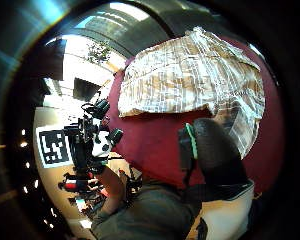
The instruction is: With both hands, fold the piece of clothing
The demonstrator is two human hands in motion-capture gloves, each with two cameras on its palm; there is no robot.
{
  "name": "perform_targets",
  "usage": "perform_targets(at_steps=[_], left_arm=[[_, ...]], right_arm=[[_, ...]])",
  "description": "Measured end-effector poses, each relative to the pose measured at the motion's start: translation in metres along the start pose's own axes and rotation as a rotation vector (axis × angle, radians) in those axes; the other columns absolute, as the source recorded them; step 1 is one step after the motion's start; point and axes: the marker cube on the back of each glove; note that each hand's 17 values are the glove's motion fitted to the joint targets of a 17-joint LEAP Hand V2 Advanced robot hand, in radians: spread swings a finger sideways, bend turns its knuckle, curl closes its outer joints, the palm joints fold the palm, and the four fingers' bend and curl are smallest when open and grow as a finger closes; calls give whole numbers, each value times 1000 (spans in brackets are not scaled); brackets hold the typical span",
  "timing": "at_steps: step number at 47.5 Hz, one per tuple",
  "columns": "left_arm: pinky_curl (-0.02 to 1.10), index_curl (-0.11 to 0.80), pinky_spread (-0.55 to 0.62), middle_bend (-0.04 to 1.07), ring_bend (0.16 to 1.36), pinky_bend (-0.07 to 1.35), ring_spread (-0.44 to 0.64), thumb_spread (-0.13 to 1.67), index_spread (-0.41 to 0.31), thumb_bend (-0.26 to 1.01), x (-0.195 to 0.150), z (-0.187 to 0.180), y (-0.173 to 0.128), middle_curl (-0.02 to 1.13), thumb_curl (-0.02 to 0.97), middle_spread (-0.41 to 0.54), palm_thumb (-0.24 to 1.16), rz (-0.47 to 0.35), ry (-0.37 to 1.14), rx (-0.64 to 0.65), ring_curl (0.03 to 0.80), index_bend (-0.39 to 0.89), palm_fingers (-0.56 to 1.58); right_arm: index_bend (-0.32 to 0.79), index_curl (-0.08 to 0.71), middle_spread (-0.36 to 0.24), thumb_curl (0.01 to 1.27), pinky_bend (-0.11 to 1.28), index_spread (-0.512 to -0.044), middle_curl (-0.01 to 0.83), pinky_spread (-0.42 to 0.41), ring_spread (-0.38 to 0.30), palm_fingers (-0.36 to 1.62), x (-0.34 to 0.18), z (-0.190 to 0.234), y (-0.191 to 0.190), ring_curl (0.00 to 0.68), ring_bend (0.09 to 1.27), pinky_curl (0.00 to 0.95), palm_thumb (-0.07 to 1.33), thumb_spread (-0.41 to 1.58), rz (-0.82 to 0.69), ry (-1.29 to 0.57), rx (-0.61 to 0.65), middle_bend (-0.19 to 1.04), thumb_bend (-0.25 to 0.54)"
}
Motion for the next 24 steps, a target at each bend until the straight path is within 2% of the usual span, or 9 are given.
perform_targets(at_steps=[3,14,24], left_arm=[[231,257,227,209,474,304,49,1075,-132,98,-4,-2,2,312,221,-76,432,-2,-22,-11,279,154,590],[261,287,235,198,479,292,50,1109,-135,39,-10,-16,4,355,256,-74,457,3,-3,19,301,145,573],[287,300,237,192,485,297,52,1112,-132,-8,-10,2,-1,380,283,-74,480,-3,15,-10,318,133,555]], right_arm=[[161,236,32,242,559,-327,202,266,158,247,-5,3,10,177,253,281,536,1194,-7,-31,-71,177,245],[128,251,33,271,596,-333,237,269,166,226,7,-2,22,212,271,312,517,1218,-17,6,-83,180,158],[106,236,28,291,657,-333,263,254,172,204,39,20,25,242,315,341,515,1155,39,14,-148,186,72]])
